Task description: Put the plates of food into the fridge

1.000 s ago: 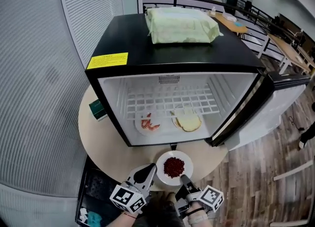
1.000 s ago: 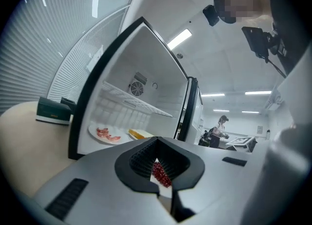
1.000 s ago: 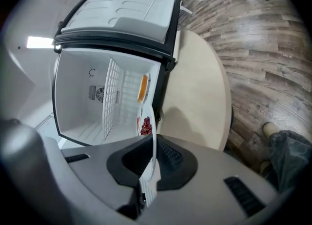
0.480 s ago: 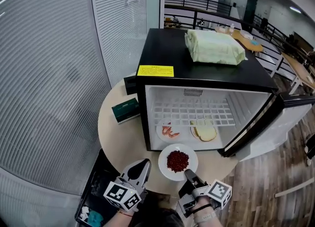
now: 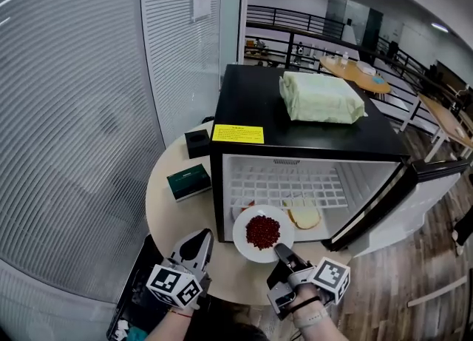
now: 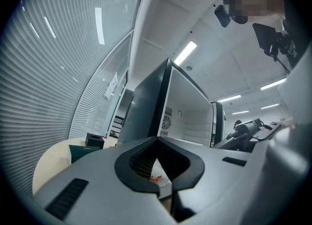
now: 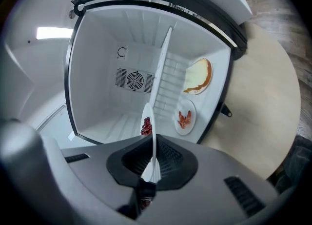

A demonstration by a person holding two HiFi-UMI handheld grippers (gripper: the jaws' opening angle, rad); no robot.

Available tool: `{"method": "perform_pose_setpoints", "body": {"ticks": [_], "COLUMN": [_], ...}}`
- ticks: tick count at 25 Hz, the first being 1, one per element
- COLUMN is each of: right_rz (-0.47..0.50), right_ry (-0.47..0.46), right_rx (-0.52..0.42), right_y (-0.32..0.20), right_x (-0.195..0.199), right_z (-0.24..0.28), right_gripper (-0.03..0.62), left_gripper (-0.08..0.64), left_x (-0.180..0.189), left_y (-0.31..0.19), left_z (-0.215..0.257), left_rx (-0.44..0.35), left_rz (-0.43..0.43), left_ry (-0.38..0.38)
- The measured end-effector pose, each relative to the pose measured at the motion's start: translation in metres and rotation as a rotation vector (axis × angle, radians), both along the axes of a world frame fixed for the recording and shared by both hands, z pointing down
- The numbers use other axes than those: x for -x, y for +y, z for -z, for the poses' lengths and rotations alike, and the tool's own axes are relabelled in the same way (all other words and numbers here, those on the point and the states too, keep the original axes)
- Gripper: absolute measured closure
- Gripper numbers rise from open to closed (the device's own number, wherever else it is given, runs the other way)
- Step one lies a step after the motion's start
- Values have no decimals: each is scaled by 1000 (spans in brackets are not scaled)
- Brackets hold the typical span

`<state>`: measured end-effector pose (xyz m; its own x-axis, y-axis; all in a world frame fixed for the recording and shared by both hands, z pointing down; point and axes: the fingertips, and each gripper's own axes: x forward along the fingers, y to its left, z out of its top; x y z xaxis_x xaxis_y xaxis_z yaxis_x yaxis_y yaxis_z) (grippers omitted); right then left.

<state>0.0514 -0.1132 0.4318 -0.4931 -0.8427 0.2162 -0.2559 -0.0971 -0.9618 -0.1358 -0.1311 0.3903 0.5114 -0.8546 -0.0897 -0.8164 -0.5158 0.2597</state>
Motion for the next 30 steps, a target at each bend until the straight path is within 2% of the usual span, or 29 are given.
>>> {"method": "perform_pose_setpoints", "body": {"ticks": [6, 11, 21, 26, 30], "right_rz": [-5, -22, -108, -165, -202], "right_ry": [-1, -29, -3, 18, -1], "right_rx": [5, 44, 140, 151, 170], "right_y": [-29, -49, -78, -86, -94], "right_x": [6, 7, 14, 17, 19], "right_z": [10, 5, 6, 8, 7], "right_gripper": [575, 575, 575, 575, 575], "left_gripper": [554, 554, 554, 554, 554], "left_x": [10, 9, 9, 14, 18], "left_y": [-27, -49, -63, -66, -66], "left_z": [21, 25, 16, 15, 14], "left_rx": [-56, -65, -55, -47, -47], "left_rz": [34, 44, 62, 75, 78], "left_ry": [-9, -8, 14, 14, 11]}}
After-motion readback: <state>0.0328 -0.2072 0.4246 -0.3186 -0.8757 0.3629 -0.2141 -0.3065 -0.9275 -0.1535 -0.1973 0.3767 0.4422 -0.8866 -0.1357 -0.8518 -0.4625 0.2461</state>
